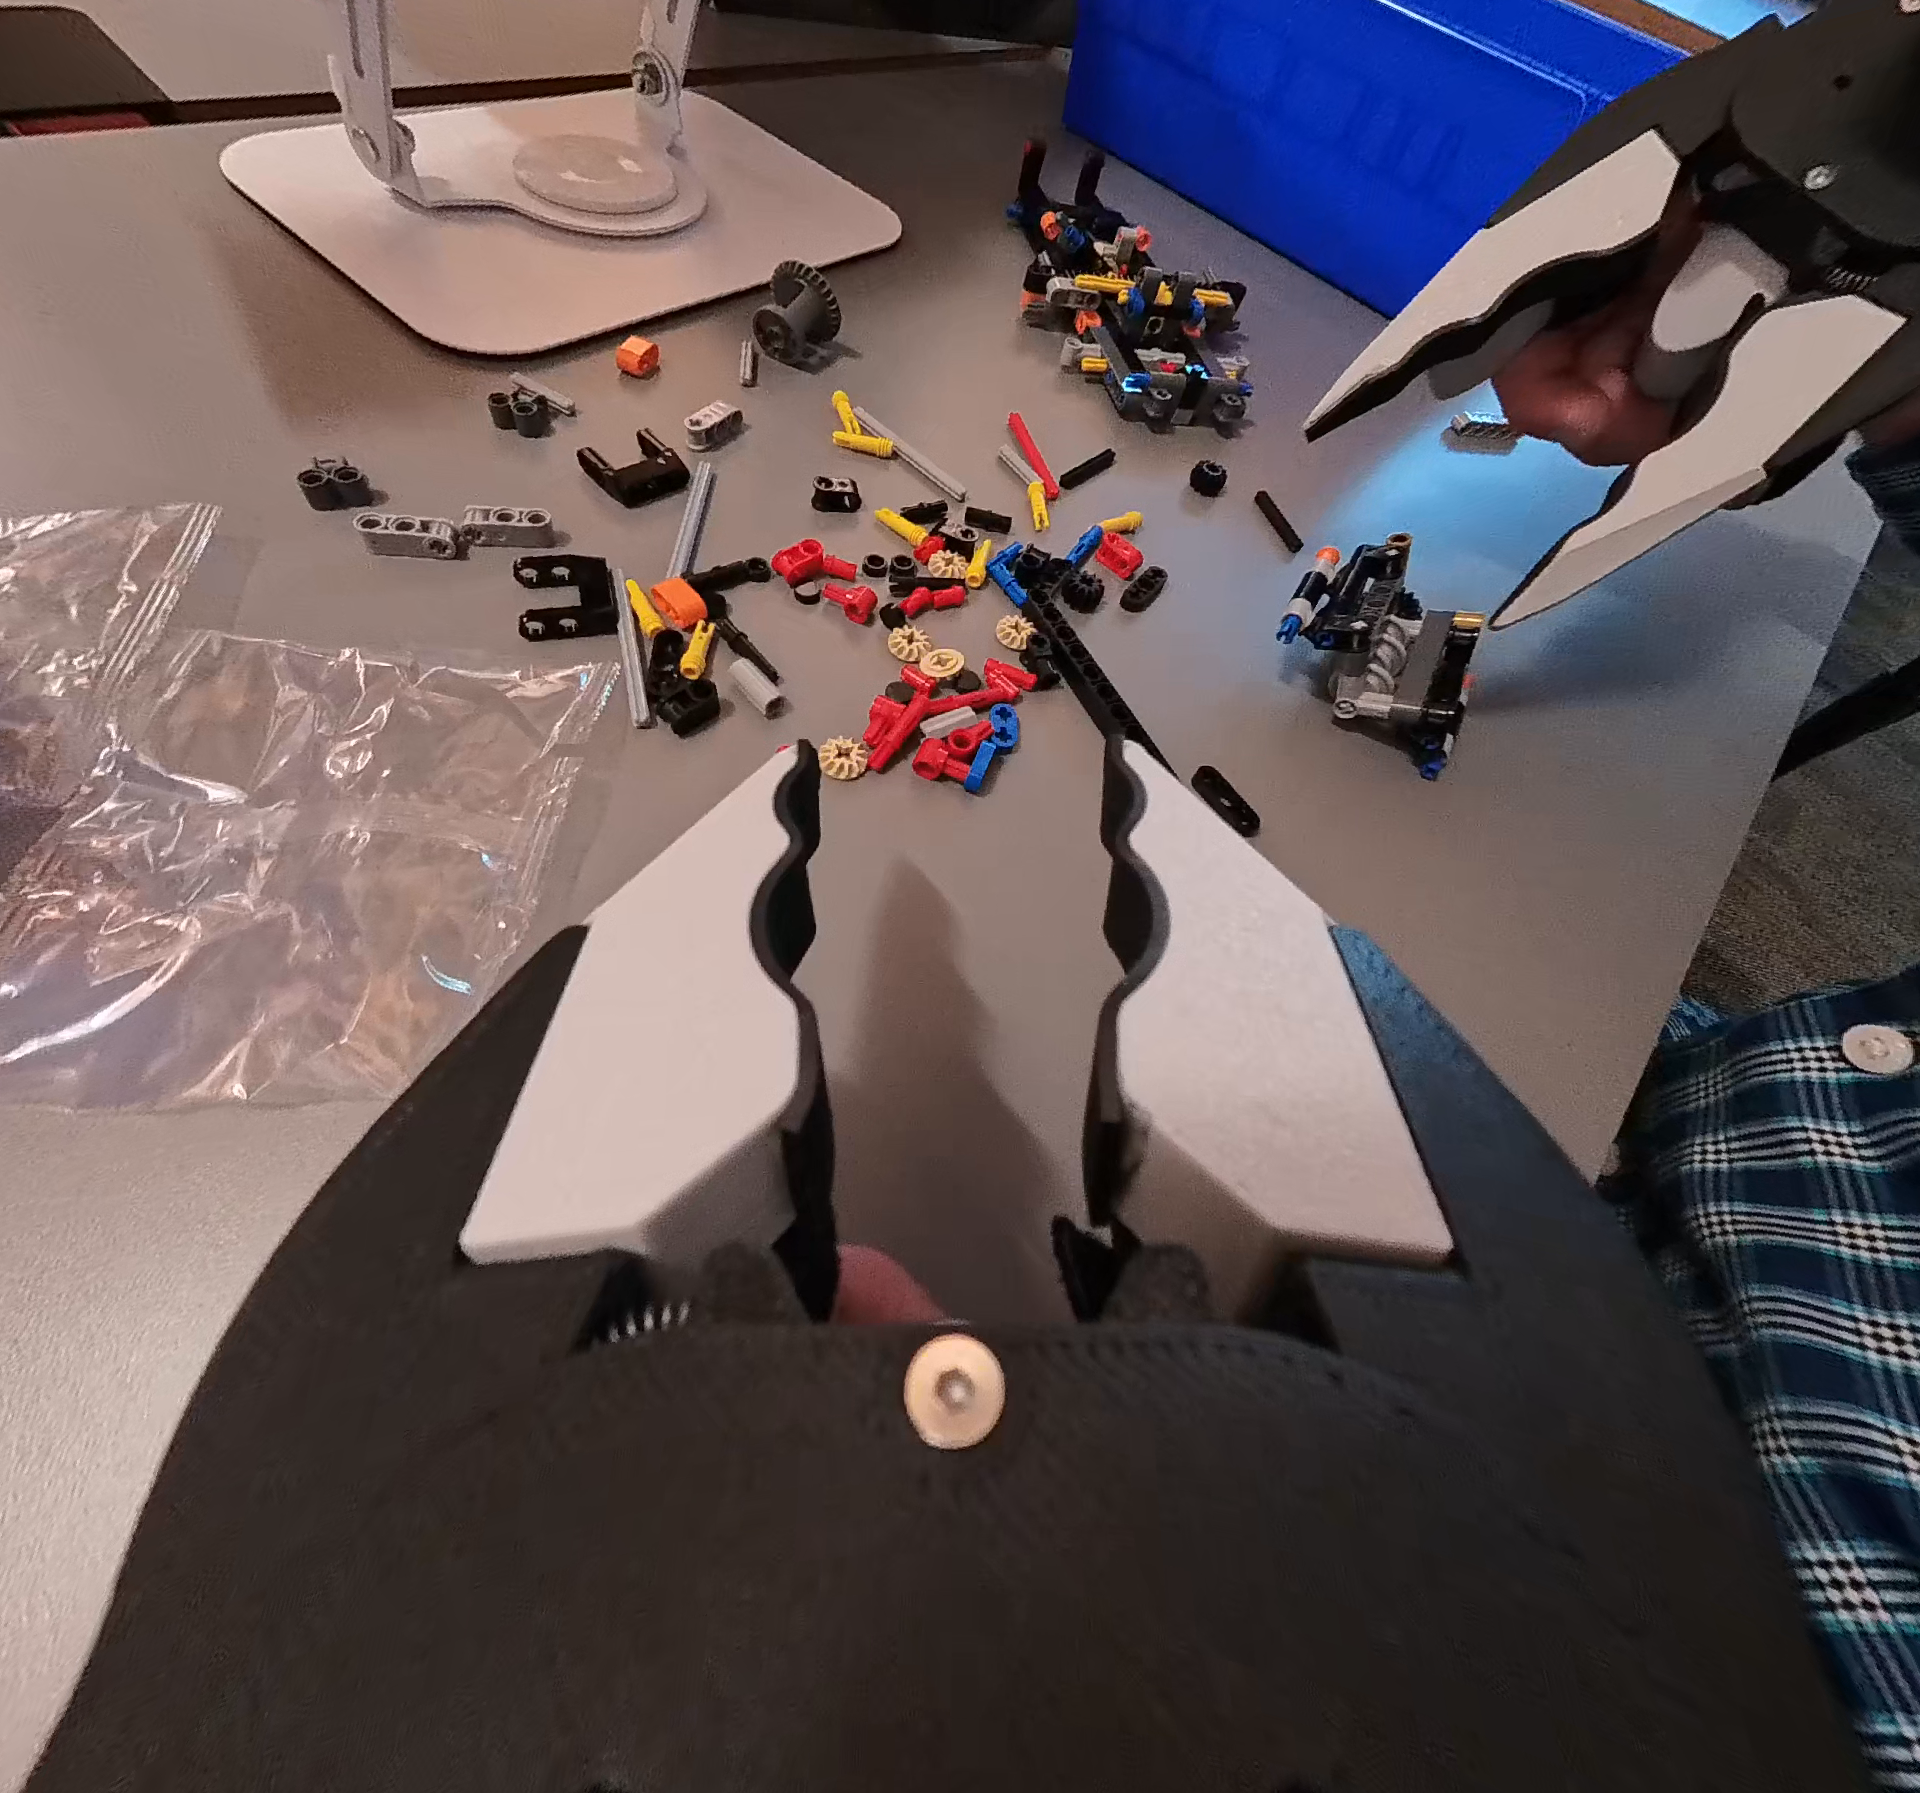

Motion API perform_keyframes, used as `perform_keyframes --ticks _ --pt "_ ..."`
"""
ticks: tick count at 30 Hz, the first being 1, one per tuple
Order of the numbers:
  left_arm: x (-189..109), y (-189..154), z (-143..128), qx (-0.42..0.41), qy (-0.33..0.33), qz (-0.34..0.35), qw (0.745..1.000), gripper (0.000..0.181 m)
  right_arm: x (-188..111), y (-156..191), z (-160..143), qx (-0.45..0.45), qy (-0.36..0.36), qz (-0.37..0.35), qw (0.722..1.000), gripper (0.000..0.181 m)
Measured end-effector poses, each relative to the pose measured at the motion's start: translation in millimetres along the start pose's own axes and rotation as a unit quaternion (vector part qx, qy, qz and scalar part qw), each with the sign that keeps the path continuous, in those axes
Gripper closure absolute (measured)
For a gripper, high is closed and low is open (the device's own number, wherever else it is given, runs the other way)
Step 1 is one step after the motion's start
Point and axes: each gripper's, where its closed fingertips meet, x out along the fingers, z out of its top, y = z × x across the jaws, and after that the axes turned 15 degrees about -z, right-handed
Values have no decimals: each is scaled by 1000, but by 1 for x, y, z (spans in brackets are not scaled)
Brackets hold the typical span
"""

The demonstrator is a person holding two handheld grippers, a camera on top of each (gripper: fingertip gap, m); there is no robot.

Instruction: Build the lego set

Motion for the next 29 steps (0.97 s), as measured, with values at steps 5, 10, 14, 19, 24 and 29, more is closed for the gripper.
perform_keyframes --ticks 5,10,14,19,24,29 --pt "0 0 0 -3 1 -1 1000 129 -3 3 2 1 -4 9 1000 105" --pt "1 1 -1 -3 5 0 1000 129 -6 4 1 0 -5 12 1000 105" --pt "1 1 -2 -4 7 1 1000 130 -7 4 0 2 -7 14 1000 106" --pt "2 2 -3 -7 10 0 1000 130 -8 4 -1 4 -8 18 1000 106" --pt "2 2 -4 -8 12 0 1000 130 -9 4 -1 5 -10 18 1000 106" --pt "2 2 -4 -10 11 0 1000 130 -10 3 -1 7 -12 18 1000 107"
